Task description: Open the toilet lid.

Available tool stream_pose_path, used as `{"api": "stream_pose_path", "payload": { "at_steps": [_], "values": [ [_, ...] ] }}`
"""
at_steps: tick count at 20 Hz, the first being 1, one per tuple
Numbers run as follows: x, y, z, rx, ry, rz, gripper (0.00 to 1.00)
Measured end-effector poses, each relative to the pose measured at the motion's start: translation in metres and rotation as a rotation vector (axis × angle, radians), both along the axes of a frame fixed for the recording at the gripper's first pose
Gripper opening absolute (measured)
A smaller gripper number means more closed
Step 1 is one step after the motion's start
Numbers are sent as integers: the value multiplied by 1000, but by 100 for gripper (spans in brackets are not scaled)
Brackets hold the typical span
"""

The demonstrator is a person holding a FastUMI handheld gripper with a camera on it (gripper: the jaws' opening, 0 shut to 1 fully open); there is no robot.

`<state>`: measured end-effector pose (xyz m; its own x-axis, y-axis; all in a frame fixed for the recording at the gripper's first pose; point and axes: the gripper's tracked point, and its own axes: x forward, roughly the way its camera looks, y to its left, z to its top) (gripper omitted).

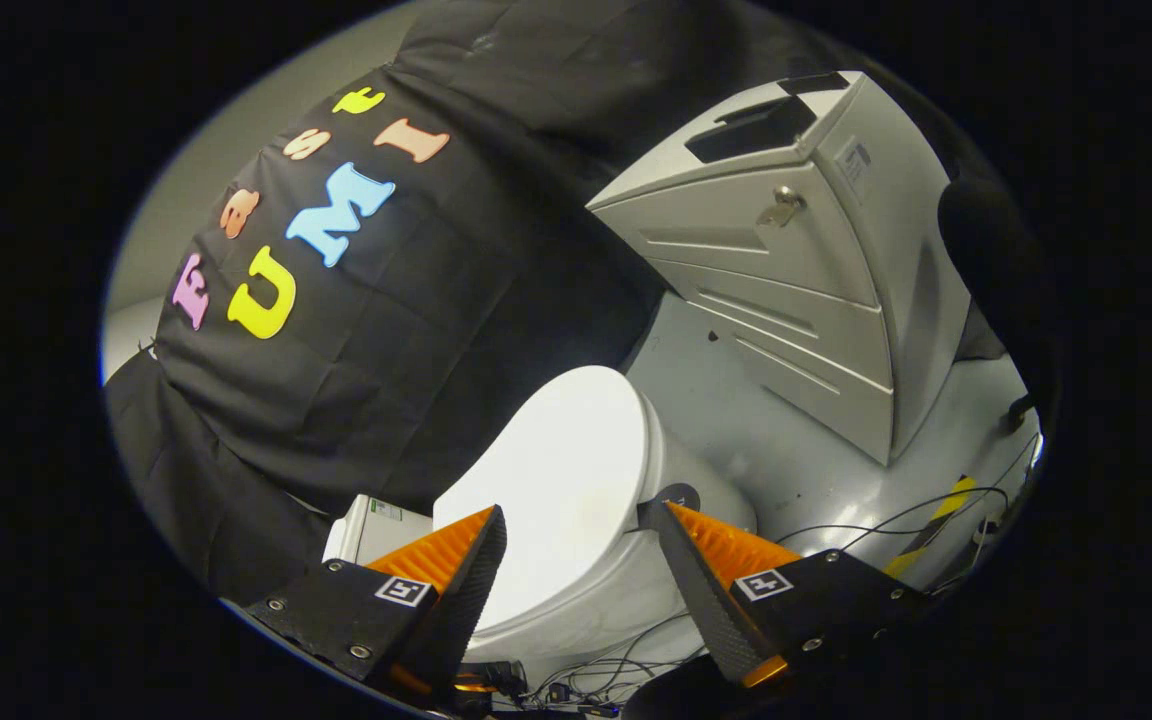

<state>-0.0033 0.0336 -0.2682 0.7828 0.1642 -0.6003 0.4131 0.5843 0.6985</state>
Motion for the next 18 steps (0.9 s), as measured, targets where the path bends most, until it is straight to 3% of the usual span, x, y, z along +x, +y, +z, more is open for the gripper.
{"api": "stream_pose_path", "payload": {
  "at_steps": [11, 18],
  "values": [
    [6, 1, -75, 125, 185, -108, 91],
    [18, 0, -103, 208, 212, -159, 72]
  ]
}}
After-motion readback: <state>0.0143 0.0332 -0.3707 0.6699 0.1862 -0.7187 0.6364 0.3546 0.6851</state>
